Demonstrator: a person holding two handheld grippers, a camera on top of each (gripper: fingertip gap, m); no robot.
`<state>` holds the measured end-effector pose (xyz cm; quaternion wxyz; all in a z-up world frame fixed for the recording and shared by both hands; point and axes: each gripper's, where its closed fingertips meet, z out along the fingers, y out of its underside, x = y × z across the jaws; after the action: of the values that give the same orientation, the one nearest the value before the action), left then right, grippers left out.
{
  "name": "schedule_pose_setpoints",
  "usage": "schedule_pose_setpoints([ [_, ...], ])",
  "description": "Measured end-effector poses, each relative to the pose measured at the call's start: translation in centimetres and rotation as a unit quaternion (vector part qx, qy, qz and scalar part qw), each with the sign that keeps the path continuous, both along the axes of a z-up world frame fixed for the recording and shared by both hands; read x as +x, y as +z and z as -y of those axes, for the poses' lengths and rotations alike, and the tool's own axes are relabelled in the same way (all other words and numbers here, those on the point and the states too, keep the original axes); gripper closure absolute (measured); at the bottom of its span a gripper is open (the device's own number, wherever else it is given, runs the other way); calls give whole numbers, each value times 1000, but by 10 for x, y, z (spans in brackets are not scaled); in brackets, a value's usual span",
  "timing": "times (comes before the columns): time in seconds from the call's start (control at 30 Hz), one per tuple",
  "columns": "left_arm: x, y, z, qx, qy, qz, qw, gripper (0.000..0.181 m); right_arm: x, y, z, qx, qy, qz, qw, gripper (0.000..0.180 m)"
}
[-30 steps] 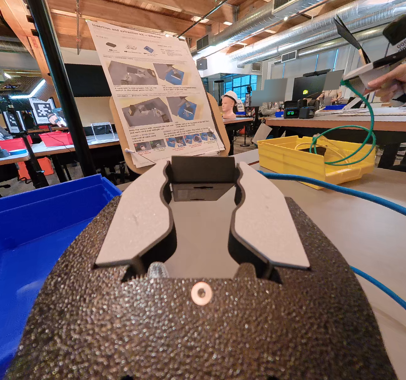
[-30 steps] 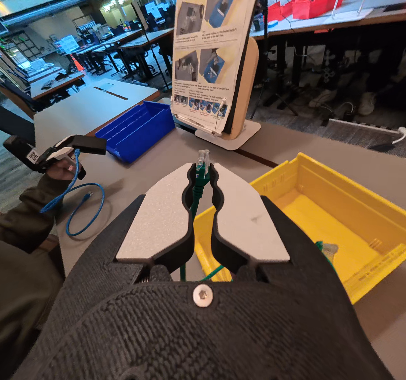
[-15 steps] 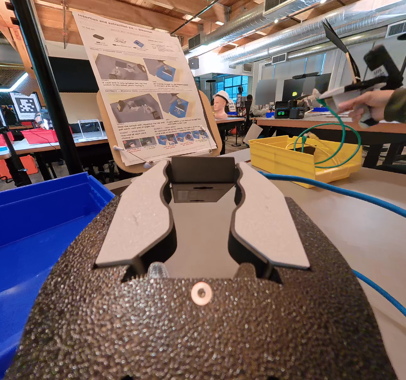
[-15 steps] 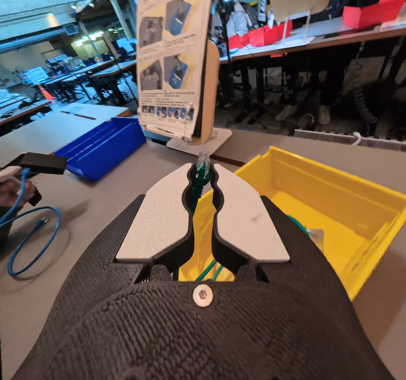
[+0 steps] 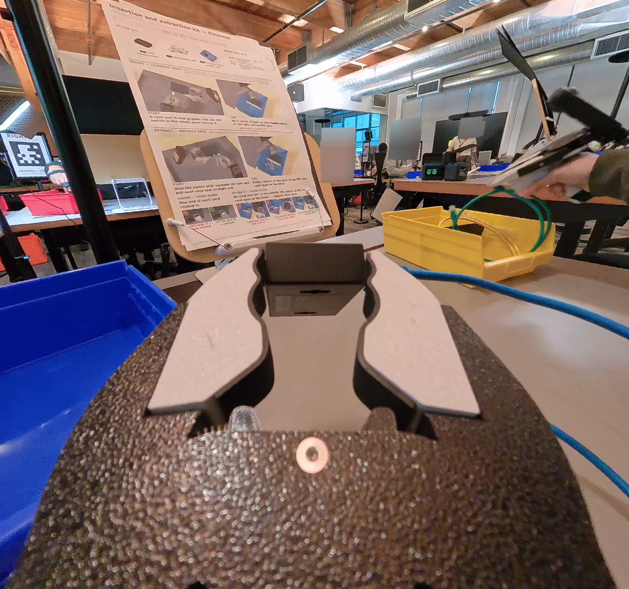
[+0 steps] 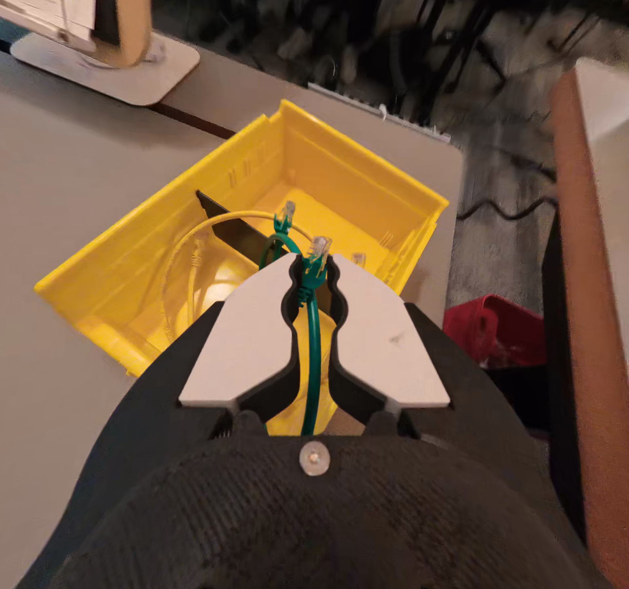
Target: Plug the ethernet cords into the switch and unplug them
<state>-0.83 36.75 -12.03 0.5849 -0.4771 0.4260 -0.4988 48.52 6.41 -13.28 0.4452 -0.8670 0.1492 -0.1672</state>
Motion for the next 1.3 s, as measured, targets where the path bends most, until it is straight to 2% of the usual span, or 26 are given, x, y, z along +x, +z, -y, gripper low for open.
schedule_pose_setpoints([
  [0.1,0,0,0,1,-1,-2,1000,127,11,5,8,24,-44,9,999,166],
  [0.17,0,-1,0,-1,-1,-1,1000,127,23,-11,24,-14,-94,-29,995,164],
  [0.27,1,-1,1,-4,-4,-1,1000,127,41,-23,49,-66,-146,-38,986,122],
  [0.4,2,-3,2,-2,-5,-4,1000,127,33,26,51,22,-166,-25,986,88],
  [0.47,5,-4,3,-2,-8,-5,1000,127,8,63,34,92,-134,-11,987,84],
  [0.53,9,-7,7,-3,-13,-10,1000,127,-36,83,6,106,-58,14,993,89],
  [0.57,12,-8,8,-4,-11,-12,1000,127,-59,82,-7,86,-29,14,996,83],
  [0.63,16,-11,9,-3,1,-15,1000,127,-126,67,-46,58,69,-49,995,84],
  [0.67,18,-12,10,-4,6,-19,1000,127,-169,61,-71,76,139,-95,983,88],
  [0.7,20,-12,11,-4,14,-22,1000,127,-219,55,-95,98,220,-158,958,93],
  [0.77,24,-13,15,-1,18,-28,999,127,-316,44,-127,115,358,-317,871,100],
  [0.8,26,-13,17,1,18,-32,999,127,-350,38,-141,116,392,-372,833,110],
  [0.87,30,-13,22,4,20,-38,999,127,-399,23,-167,105,438,-438,778,112],
  [0.97,35,-12,32,15,10,-42,999,127,-446,5,-195,64,475,-508,716,119],
  [1.03,35,-9,37,19,5,-31,999,127,-454,-5,-216,54,457,-526,716,120],
  [1.1,34,-6,37,24,12,-22,999,127,-457,-6,-225,69,446,-553,700,124],
  [1.23,28,3,39,46,7,12,999,127,-468,-9,-223,86,430,-628,642,136],
  [1.3,27,6,43,49,-12,29,998,127,-476,-10,-220,107,427,-654,615,134],
])
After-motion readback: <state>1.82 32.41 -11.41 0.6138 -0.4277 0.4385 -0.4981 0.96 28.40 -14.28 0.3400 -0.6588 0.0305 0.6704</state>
